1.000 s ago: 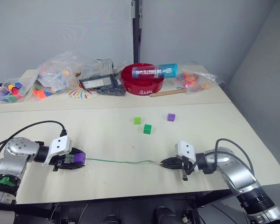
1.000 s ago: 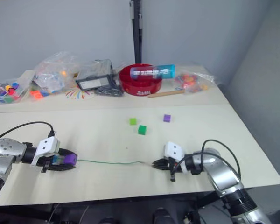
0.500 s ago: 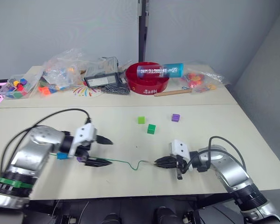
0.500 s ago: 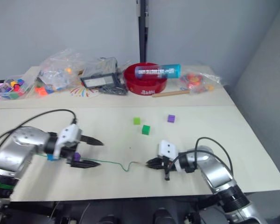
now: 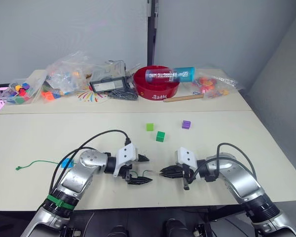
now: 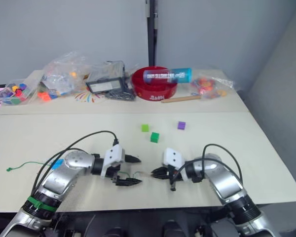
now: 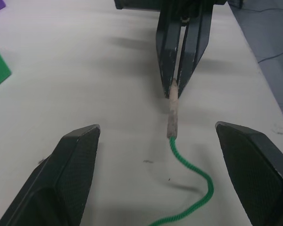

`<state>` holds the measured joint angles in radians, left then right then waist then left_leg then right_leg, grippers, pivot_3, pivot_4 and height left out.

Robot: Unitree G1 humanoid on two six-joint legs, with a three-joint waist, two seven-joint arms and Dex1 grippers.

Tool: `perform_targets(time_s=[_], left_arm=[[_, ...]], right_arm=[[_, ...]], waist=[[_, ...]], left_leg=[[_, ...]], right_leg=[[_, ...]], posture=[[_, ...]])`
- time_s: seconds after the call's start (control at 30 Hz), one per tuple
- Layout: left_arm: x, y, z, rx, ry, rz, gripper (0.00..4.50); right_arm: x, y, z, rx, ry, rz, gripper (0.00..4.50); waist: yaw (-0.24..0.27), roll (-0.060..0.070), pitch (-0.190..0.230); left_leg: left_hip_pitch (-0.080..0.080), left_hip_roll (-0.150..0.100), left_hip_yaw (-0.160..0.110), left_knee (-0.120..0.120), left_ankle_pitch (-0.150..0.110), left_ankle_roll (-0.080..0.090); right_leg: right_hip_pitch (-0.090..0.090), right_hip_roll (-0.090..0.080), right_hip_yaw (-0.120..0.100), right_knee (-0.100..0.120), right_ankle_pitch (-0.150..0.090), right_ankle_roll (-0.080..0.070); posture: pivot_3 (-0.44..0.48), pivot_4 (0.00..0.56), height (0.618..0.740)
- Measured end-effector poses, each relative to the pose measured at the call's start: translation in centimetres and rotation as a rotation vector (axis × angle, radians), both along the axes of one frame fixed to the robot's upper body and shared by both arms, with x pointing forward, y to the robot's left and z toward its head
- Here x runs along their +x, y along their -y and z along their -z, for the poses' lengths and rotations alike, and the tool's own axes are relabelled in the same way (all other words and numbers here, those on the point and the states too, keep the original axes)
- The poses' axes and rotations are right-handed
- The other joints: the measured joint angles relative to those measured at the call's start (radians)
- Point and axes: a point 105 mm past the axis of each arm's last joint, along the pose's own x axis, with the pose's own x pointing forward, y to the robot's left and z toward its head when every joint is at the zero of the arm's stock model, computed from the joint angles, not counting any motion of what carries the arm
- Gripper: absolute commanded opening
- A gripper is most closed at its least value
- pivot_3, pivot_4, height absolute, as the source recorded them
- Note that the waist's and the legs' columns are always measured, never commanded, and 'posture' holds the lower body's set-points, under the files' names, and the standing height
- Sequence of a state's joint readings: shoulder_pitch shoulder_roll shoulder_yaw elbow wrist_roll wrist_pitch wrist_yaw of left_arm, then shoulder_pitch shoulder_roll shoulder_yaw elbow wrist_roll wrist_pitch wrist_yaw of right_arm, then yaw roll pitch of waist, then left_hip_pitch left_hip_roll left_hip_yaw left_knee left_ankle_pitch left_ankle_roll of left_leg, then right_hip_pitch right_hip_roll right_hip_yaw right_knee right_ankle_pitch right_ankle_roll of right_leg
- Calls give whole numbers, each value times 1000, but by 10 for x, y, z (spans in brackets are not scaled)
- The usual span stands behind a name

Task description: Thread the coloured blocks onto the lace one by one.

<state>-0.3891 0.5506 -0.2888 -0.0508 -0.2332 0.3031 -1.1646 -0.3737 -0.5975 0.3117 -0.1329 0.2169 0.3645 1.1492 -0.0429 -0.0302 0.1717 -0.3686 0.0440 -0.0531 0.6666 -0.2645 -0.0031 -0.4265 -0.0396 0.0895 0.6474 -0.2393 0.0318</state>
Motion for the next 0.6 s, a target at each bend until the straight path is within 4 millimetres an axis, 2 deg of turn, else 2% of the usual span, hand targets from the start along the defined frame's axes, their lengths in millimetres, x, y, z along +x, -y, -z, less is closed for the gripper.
perform_targets(time_s=[0.33,0.6], left_arm=[[1,5,3,-2,-7,-2,15],[-1,7,5,0,-15,12,15]], right_arm=[[1,0,0,-2,-3,12,0],[2,2,0,-10,2,20,0]], waist=[[0,0,0],[0,0,0]], left_leg=[[0,0,0,0,0,0],[0,0,0,0,0,0]], right_leg=[[0,0,0,0,0,0],[0,0,0,0,0,0]], posture=[[0,150,731],[0,150,731]])
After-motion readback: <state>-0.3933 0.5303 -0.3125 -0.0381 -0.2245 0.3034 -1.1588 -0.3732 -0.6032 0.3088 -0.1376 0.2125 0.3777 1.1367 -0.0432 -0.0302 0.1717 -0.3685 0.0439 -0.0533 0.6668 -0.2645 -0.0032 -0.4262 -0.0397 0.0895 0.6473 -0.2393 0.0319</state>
